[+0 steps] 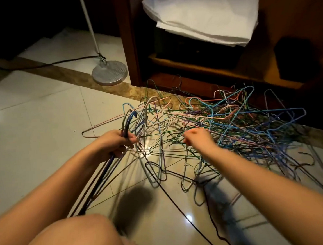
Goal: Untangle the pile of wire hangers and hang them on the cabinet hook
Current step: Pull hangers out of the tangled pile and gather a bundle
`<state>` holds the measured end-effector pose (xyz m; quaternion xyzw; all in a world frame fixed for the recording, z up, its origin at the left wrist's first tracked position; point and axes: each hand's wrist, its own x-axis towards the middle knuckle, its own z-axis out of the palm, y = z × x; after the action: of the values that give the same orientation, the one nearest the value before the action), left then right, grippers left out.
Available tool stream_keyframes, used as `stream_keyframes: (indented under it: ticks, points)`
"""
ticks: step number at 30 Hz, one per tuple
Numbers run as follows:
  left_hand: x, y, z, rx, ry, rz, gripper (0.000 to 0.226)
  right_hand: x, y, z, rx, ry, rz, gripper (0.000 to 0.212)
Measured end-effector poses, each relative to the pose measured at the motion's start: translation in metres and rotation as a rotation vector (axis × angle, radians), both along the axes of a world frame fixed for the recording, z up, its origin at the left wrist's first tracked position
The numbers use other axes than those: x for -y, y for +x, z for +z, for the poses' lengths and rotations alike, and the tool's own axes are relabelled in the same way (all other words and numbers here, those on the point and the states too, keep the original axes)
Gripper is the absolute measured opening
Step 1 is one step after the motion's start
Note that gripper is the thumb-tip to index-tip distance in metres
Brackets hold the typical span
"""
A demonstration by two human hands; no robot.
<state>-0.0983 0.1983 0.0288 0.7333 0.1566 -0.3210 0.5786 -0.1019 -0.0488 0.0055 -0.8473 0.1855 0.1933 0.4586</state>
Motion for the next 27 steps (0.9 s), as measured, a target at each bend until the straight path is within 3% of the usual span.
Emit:
stream_keyframes:
  ticks: [3,5,7,10,12,15,21,27]
  points:
    - [-0.001,-0.002,0.004,0.002,-0.054,0.013,0.008,-0.069,-0.013,0.004,0.041,0.141,0.165,0.034]
    - [-0.003,-0.006,0.007,-0.001,-0.084,-0.012,0.007,-0.106,-0.011,0.01,0.062,0.264,0.065,0.043]
    - [-0.007,-0.01,0.011,-0.003,-0.115,-0.03,0.01,-0.129,-0.006,0.012,0.073,0.346,-0.07,0.032]
    - [-0.015,-0.016,0.01,0.007,-0.19,0.026,0.008,-0.139,-0.006,0.016,0.145,0.267,-0.085,0.022]
    - [-0.023,-0.02,0.007,0.028,-0.211,0.085,0.007,-0.136,-0.008,0.02,0.205,0.322,-0.129,0.018]
    - [-0.038,-0.023,0.005,0.074,-0.248,0.239,0.012,-0.126,-0.014,0.026,0.267,0.296,-0.154,0.023]
    - [-0.057,-0.021,0.011,0.172,-0.295,0.316,0.015,-0.109,-0.021,0.036,0.582,0.12,0.08,0.024]
    - [-0.039,-0.014,0.019,0.201,-0.51,0.324,0.025,-0.105,-0.026,0.026,0.551,0.047,0.238,0.024]
